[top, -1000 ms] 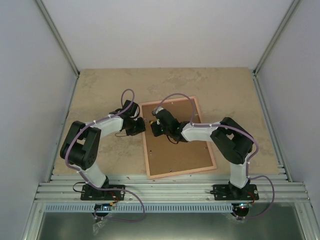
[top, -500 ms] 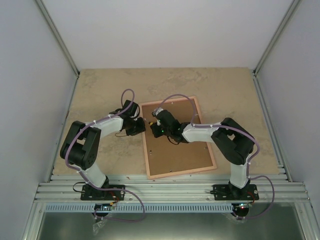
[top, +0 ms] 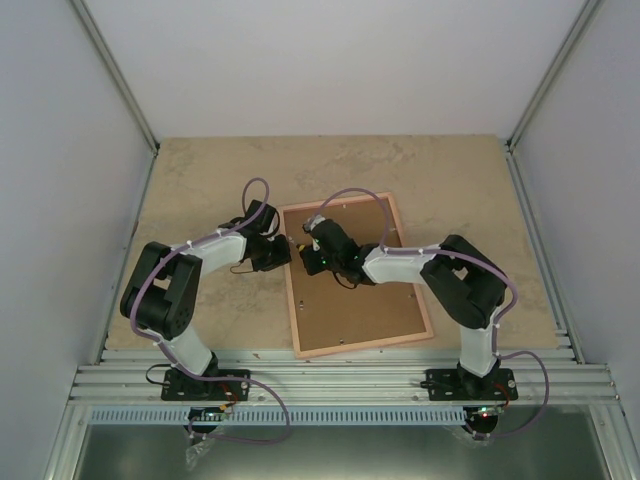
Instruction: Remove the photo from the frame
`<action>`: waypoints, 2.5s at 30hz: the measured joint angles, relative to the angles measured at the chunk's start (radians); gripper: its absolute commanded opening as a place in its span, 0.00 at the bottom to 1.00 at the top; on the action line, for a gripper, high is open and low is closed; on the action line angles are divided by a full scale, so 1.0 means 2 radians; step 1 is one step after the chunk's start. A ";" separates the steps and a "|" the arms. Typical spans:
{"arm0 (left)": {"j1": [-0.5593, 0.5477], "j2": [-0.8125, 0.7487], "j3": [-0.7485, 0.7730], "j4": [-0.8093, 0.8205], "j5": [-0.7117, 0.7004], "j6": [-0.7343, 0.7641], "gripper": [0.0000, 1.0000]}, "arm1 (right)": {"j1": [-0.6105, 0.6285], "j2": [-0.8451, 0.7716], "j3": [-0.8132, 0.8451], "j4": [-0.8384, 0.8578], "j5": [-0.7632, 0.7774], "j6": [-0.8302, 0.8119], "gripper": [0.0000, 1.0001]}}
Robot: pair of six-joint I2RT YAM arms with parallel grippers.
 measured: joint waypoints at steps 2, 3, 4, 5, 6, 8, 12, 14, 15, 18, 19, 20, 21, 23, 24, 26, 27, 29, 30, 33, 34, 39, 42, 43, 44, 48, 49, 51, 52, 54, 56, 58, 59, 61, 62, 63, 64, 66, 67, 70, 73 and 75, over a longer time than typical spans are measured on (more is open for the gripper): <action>0.000 0.000 0.000 0.000 0.000 0.000 0.00 | 0.000 0.001 0.001 0.000 0.000 0.002 0.00; 0.000 0.000 0.000 0.000 0.000 0.000 0.00 | 0.000 0.002 0.002 0.000 0.001 0.003 0.00; 0.000 0.000 0.000 0.000 0.000 0.000 0.00 | 0.000 0.002 0.002 0.000 0.002 0.005 0.01; 0.000 0.000 0.000 0.000 0.000 0.000 0.00 | 0.000 0.002 0.002 0.000 0.005 0.006 0.00; 0.000 0.000 0.000 0.000 0.000 0.000 0.00 | 0.001 0.002 0.002 0.000 0.008 0.008 0.00; 0.000 0.000 0.000 0.000 0.000 0.000 0.00 | 0.002 0.002 0.002 0.000 0.013 0.011 0.00; 0.000 0.000 0.000 0.001 0.000 -0.001 0.00 | 0.006 -0.001 -0.001 0.001 0.025 0.021 0.00; 0.000 0.000 -0.001 0.002 0.000 -0.002 0.00 | 0.007 -0.005 -0.004 0.000 0.035 0.026 0.01; 0.000 0.000 -0.001 0.003 0.000 -0.003 0.00 | 0.007 -0.007 -0.005 -0.002 0.043 0.029 0.00; 0.000 -0.001 -0.003 0.005 0.000 -0.005 0.00 | 0.003 -0.010 -0.007 -0.011 0.067 0.039 0.00; 0.000 -0.001 -0.004 0.006 0.000 -0.006 0.00 | 0.001 -0.010 -0.007 -0.013 0.072 0.042 0.00; 0.000 -0.002 -0.004 0.007 0.000 -0.006 0.00 | 0.001 -0.010 -0.007 -0.014 0.075 0.045 0.00; 0.000 -0.002 -0.005 0.008 0.000 -0.006 0.00 | 0.001 -0.010 -0.007 -0.015 0.077 0.046 0.00; 0.000 -0.003 -0.006 0.009 0.000 -0.008 0.00 | 0.001 -0.010 -0.007 -0.015 0.078 0.046 0.00; 0.000 -0.003 -0.007 0.010 0.000 -0.009 0.00 | 0.001 -0.011 -0.007 -0.015 0.078 0.046 0.00; 0.000 -0.007 -0.011 0.014 0.000 -0.014 0.00 | 0.001 -0.013 -0.008 -0.014 0.077 0.044 0.00; 0.000 -0.009 -0.015 0.016 0.000 -0.018 0.00 | -0.001 -0.015 -0.010 -0.015 0.075 0.042 0.00; 0.000 -0.016 -0.023 0.021 -0.002 -0.027 0.00 | -0.002 -0.022 -0.014 -0.014 0.072 0.035 0.00; 0.000 -0.023 -0.032 0.026 -0.004 -0.036 0.00 | -0.005 -0.029 -0.019 -0.011 0.065 0.029 0.00; 0.000 -0.040 -0.053 0.036 -0.009 -0.061 0.00 | -0.014 -0.045 -0.031 -0.007 0.057 0.015 0.01; 0.000 -0.048 -0.062 0.041 -0.010 -0.072 0.00 | -0.017 -0.053 -0.036 -0.007 0.053 0.009 0.00; 0.000 -0.081 -0.105 0.068 -0.010 -0.137 0.01 | -0.037 -0.093 -0.054 -0.003 0.041 -0.022 0.00; -0.001 -0.101 -0.128 0.083 -0.010 -0.177 0.06 | -0.050 -0.114 -0.065 0.002 0.029 -0.035 0.00; -0.003 -0.110 -0.137 0.087 -0.010 -0.192 0.09 | -0.056 -0.120 -0.069 0.004 0.024 -0.039 0.00; -0.005 -0.117 -0.144 0.088 -0.012 -0.204 0.11 | -0.060 -0.126 -0.073 0.007 0.020 -0.043 0.00; -0.020 -0.137 -0.155 0.076 -0.022 -0.244 0.26 | -0.082 -0.148 -0.102 0.015 0.003 -0.060 0.00; -0.022 -0.140 -0.155 0.071 -0.022 -0.247 0.30 | -0.085 -0.152 -0.107 0.015 0.000 -0.063 0.00; -0.023 -0.147 -0.153 0.065 -0.023 -0.247 0.40 | -0.092 -0.163 -0.118 0.016 -0.005 -0.068 0.00; -0.023 -0.152 -0.147 0.060 -0.024 -0.244 0.42 | -0.095 -0.169 -0.123 0.016 -0.007 -0.071 0.00; -0.023 -0.158 -0.124 0.043 -0.036 -0.230 0.50 | -0.101 -0.179 -0.131 0.016 -0.013 -0.074 0.00; -0.023 -0.158 -0.090 0.023 -0.055 -0.207 0.58 | -0.107 -0.187 -0.136 0.016 -0.019 -0.077 0.00; -0.023 -0.156 -0.056 0.003 -0.074 -0.173 0.64 | -0.113 -0.194 -0.140 0.016 -0.025 -0.082 0.00; -0.023 -0.152 -0.038 -0.006 -0.083 -0.155 0.67 | -0.115 -0.200 -0.143 0.015 -0.027 -0.086 0.00; -0.024 -0.129 0.015 -0.030 -0.105 -0.106 0.71 | -0.117 -0.212 -0.149 0.015 -0.030 -0.092 0.00; -0.024 -0.114 0.042 -0.043 -0.115 -0.081 0.73 | -0.118 -0.217 -0.151 0.015 -0.032 -0.095 0.00; -0.024 -0.097 0.067 -0.051 -0.123 -0.056 0.76 | -0.118 -0.223 -0.154 0.015 -0.033 -0.099 0.00; -0.024 -0.076 0.095 -0.059 -0.134 -0.025 0.78 | -0.118 -0.229 -0.157 0.015 -0.034 -0.101 0.00; -0.024 -0.054 0.120 -0.067 -0.146 0.014 0.82 | -0.119 -0.239 -0.164 0.013 -0.036 -0.105 0.01; -0.024 -0.040 0.134 -0.073 -0.154 0.038 0.82 | -0.119 -0.244 -0.167 0.011 -0.037 -0.106 0.00; -0.024 0.008 0.178 -0.083 -0.171 0.105 0.86 | -0.120 -0.253 -0.175 0.006 -0.039 -0.109 0.01; -0.023 0.060 0.223 -0.092 -0.187 0.160 0.86 | -0.121 -0.260 -0.180 0.000 -0.039 -0.111 0.00; -0.020 0.092 0.248 -0.094 -0.190 0.187 0.86 | -0.121 -0.264 -0.183 -0.002 -0.039 -0.112 0.01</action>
